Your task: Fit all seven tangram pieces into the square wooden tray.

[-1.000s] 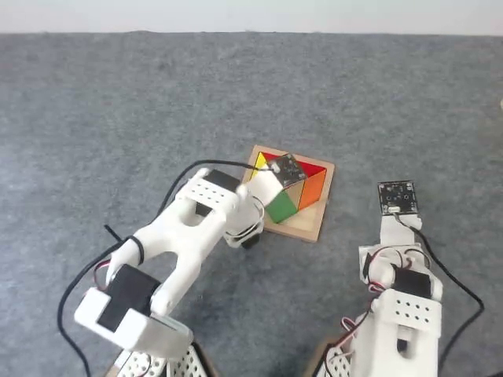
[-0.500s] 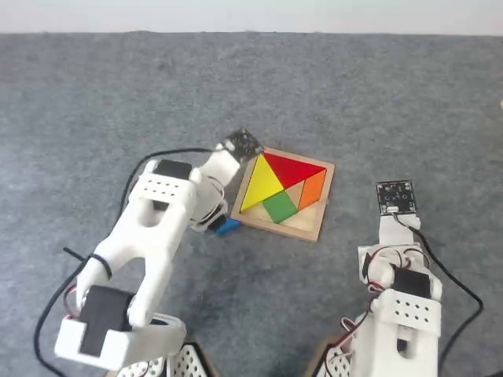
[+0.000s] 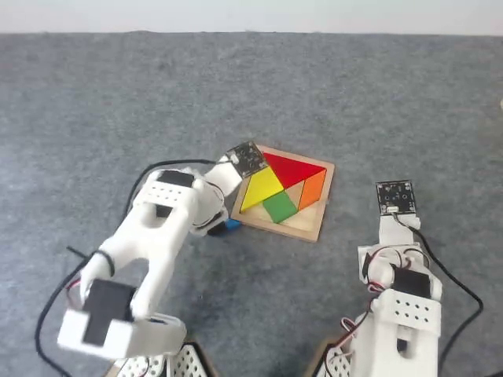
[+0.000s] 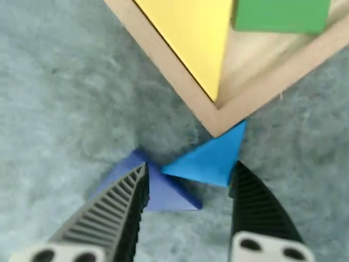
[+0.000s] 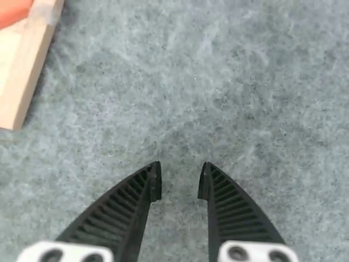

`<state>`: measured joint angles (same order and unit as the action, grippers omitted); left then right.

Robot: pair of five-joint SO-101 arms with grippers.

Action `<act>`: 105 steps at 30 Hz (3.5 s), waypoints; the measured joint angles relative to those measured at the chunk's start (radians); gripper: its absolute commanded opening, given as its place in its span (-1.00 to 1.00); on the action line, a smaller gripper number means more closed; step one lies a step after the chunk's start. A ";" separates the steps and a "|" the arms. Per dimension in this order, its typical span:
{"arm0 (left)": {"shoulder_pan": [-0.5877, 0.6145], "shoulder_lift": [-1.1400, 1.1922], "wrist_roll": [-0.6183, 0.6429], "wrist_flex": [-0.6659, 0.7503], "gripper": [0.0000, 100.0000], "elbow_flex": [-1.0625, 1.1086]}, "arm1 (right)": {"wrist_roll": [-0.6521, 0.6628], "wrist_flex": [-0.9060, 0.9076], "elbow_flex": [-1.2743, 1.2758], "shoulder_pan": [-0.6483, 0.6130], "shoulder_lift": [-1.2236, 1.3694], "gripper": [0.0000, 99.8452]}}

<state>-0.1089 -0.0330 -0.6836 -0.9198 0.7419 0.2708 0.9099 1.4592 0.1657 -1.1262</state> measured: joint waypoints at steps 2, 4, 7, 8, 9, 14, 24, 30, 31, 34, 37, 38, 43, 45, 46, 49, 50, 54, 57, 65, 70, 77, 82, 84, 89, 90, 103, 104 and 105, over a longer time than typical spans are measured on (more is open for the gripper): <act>0.000 0.068 -0.002 -0.003 -0.53 -0.051 | 0.000 0.000 0.000 0.000 0.000 -0.73; -0.002 0.114 -0.002 -0.052 -0.53 -0.115 | 0.000 0.000 0.000 0.000 0.000 -0.73; -0.003 0.137 -0.032 -0.106 -0.53 -0.147 | 0.000 0.000 0.000 0.000 0.000 -0.73; -0.006 0.140 -0.038 -0.110 -0.55 -0.149 | 0.000 0.000 0.000 0.000 0.000 -0.73; -0.009 0.141 -0.041 -0.115 -0.58 -0.149 | 0.000 0.000 0.000 0.000 0.000 -0.73; -0.026 0.141 -0.054 -0.160 -0.65 -0.150 | 0.000 0.000 0.000 0.000 0.000 -0.73; -0.021 0.180 -0.115 -0.106 -0.59 -0.192 | 0.000 0.000 0.000 0.000 0.000 -0.73; -0.023 0.242 -0.166 -0.144 -0.72 -0.270 | 0.003 0.000 0.000 0.000 0.000 -0.73; -0.026 0.247 -0.173 -0.155 -0.76 -0.281 | 0.003 0.000 0.000 0.000 0.000 -0.73; -0.034 0.269 -0.206 -0.180 -0.88 -0.298 | 0.003 0.000 0.000 0.000 0.000 -0.73; -0.041 0.275 -0.239 -0.206 -0.96 -0.299 | 0.003 0.000 0.000 0.000 0.000 -0.73; -0.041 0.275 -0.245 -0.207 -0.97 -0.299 | 0.003 0.000 0.000 0.000 0.000 -0.73; -0.041 0.278 -0.264 -0.212 -0.97 -0.301 | 0.003 0.000 0.000 0.000 0.000 -0.73; -0.041 0.279 -0.265 -0.236 -0.97 -0.316 | 0.003 0.000 0.000 0.000 0.000 -0.73; -0.040 0.282 -0.265 -0.253 -0.97 -0.330 | 0.003 0.000 0.000 0.000 0.000 -0.73; -0.028 0.284 -0.261 -0.295 -0.97 -0.400 | 0.003 0.000 0.000 0.000 0.000 -0.73; -0.032 0.284 -0.247 -0.311 -0.97 -0.430 | 0.003 0.000 0.000 0.000 0.000 -0.73; -0.018 0.301 -0.216 -0.339 -0.96 -0.522 | 0.003 0.000 0.000 0.000 0.000 -0.73; -0.018 0.304 -0.212 -0.347 -0.96 -0.529 | 0.003 0.000 0.000 0.000 0.000 -0.73; -0.106 0.304 -0.163 -0.333 -0.96 -0.529 | 0.003 0.000 0.000 0.000 0.000 -0.73; -0.224 0.304 -0.118 -0.333 -0.96 -0.489 | 0.003 0.000 0.000 0.000 0.000 -0.73; -0.250 0.304 -0.110 -0.333 -0.96 -0.453 | 0.003 0.000 0.000 0.000 0.000 -0.73; -0.193 0.304 -0.064 -0.333 -0.96 -0.470 | 0.003 0.000 0.000 0.000 0.000 -0.73; -0.190 0.304 -0.043 -0.333 -0.96 -0.489 | 0.003 0.000 0.000 0.000 0.000 -0.73; -0.206 0.304 0.006 -0.333 -0.96 -0.528 | 0.003 0.000 0.000 -0.037 0.000 -0.73; -0.206 0.304 0.021 -0.333 -0.96 -0.540 | 0.003 0.000 0.000 -0.040 0.000 -0.73; -0.305 0.319 0.150 -0.221 -0.96 -0.525 | 0.003 0.000 0.000 -0.046 0.000 -0.73; -0.305 0.336 0.150 -0.207 -0.96 -0.525 | 0.003 0.000 0.000 -0.046 0.000 -0.73; -0.305 0.353 0.153 -0.198 -0.96 -0.525 | 0.003 0.000 0.000 -0.046 0.000 -0.73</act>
<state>-0.4143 0.3199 -0.5301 -1.1178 0.2171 0.2739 0.9099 1.4592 0.1197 -1.1262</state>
